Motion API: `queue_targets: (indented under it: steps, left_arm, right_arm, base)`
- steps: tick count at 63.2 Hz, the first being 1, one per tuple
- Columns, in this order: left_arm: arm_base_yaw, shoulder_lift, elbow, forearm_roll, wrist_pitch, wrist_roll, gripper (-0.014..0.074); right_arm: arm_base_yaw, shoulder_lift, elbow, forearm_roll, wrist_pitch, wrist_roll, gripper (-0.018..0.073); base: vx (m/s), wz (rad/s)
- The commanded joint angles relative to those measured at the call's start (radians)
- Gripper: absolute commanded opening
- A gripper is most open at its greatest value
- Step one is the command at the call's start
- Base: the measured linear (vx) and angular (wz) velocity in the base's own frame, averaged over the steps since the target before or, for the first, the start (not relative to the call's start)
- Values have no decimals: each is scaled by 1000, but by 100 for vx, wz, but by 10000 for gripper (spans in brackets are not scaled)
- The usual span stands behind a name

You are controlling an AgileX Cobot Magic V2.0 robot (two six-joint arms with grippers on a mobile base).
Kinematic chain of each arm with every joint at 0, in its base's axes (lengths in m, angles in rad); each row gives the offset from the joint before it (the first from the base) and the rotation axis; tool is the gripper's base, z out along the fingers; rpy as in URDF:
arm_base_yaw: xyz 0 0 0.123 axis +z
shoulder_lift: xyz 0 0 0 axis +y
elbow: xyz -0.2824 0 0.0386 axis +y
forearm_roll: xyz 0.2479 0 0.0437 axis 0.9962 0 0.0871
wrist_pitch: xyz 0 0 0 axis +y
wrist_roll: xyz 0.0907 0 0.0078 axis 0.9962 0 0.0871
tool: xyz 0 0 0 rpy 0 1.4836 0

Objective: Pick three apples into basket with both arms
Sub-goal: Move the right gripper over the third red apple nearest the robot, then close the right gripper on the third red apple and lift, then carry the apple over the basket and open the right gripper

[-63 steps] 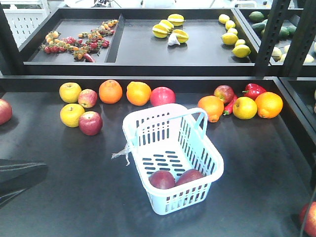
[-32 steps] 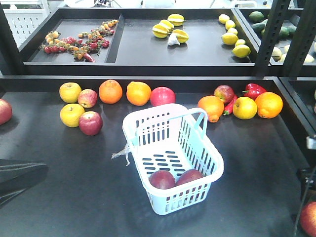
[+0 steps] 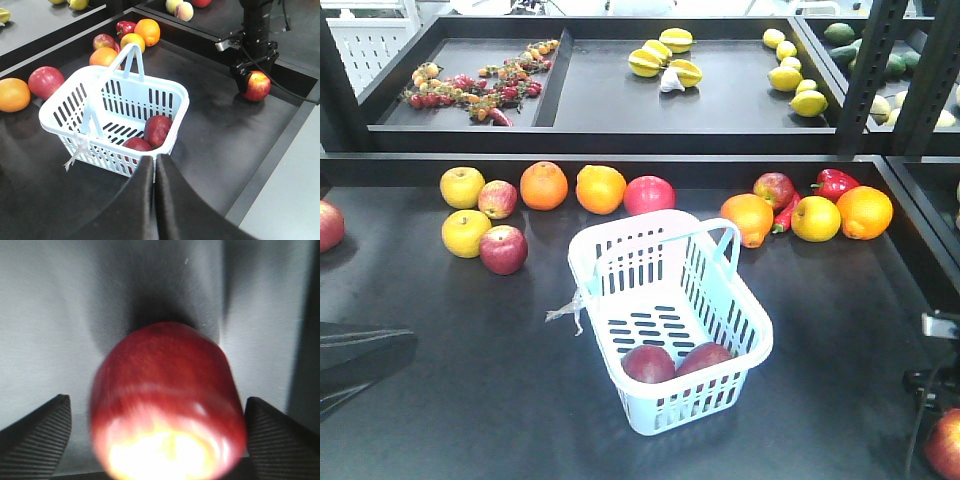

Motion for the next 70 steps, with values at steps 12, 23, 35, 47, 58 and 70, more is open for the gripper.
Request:
queue_targets:
  steps: [12,23,35,47,58,70]
  left_arm:
    - [2,-2,-22,-25,-60,-7,-8]
    - [2,-2,-22,-25,-60,-7,-6]
    - [2,-2,-22,-25,-60,-7,-6]
    - [2,-2,-22,-25,-60,-7,-6]
    - [2,-2,-22,-25,-60,-7,-6]
    - [2,-2,-22,-25,-60,-7,-6]
  right_arm:
    - [-7,-24,-20,-7,36,10,528]
    - [-7,-42,-20,23,75,-9,343]
    - [-7,-145,-21,141,66,-86,116]
    - [-4,-300,-21,295,56,-177,-12]
    - [-4,-445,-21,433,49,-250,-9]
    - [-4,-555,-21,587,67,-301,-7]
  base:
    - [0,0]
    - [0,0]
    - [0,0]
    - [0,0]
    - [0,0]
    - [0,0]
